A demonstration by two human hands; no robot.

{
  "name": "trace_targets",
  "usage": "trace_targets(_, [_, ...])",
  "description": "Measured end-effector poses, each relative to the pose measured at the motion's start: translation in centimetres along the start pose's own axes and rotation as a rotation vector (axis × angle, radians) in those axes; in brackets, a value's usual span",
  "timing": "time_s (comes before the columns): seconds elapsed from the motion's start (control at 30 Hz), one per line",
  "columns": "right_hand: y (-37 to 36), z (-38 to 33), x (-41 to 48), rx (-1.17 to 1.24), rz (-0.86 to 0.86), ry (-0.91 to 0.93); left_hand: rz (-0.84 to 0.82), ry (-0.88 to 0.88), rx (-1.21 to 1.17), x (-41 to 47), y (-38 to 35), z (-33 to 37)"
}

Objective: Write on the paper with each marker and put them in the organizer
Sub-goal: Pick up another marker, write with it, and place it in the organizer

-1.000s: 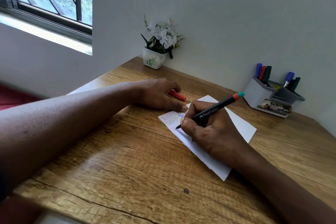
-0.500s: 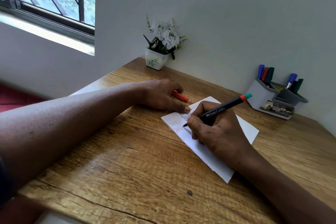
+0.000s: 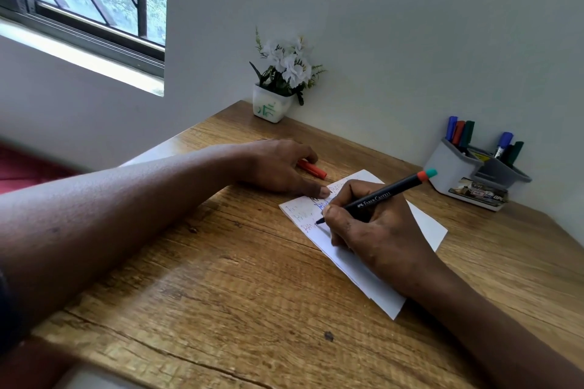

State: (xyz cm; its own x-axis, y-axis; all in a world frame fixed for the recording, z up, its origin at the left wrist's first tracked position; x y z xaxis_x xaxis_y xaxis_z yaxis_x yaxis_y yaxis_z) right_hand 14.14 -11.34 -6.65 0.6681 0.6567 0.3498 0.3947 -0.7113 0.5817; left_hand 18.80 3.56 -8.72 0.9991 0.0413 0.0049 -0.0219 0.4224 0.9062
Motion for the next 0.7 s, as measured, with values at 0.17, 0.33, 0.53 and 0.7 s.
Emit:
trace_targets(0.17, [0.39, 0.22, -0.01, -0.006, 0.044, -0.017, 0.0, 0.0, -0.006, 0.07, -0.03, -0.03])
trace_targets(0.33, [0.35, 0.22, 0.11, -0.025, 0.04, -0.018, 0.0, -0.002, 0.004, 0.12, -0.08, -0.09])
trace_targets(0.53, [0.63, 0.47, 0.21, -0.042, 0.066, -0.019, 0.004, -0.008, 0.005, 0.22, -0.03, -0.11])
trace_targets(0.7, [0.66, 0.9, 0.11, 0.009, 0.085, -0.046, 0.004, -0.012, 0.008, 0.29, -0.04, -0.04])
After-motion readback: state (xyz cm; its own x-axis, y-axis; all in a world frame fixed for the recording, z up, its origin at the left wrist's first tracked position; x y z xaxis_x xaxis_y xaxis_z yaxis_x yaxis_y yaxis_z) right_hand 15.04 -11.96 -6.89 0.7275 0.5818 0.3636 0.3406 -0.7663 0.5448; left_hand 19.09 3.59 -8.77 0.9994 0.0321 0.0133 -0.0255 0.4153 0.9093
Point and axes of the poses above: each hand's wrist, its own x-axis towards the middle knuckle, its own y-axis out of the back of the hand, z = x × y, the point moved 10 cm from there along x, towards the middle knuckle, and after that the axes turned 5 degrees about y, right-handed, at the moved point
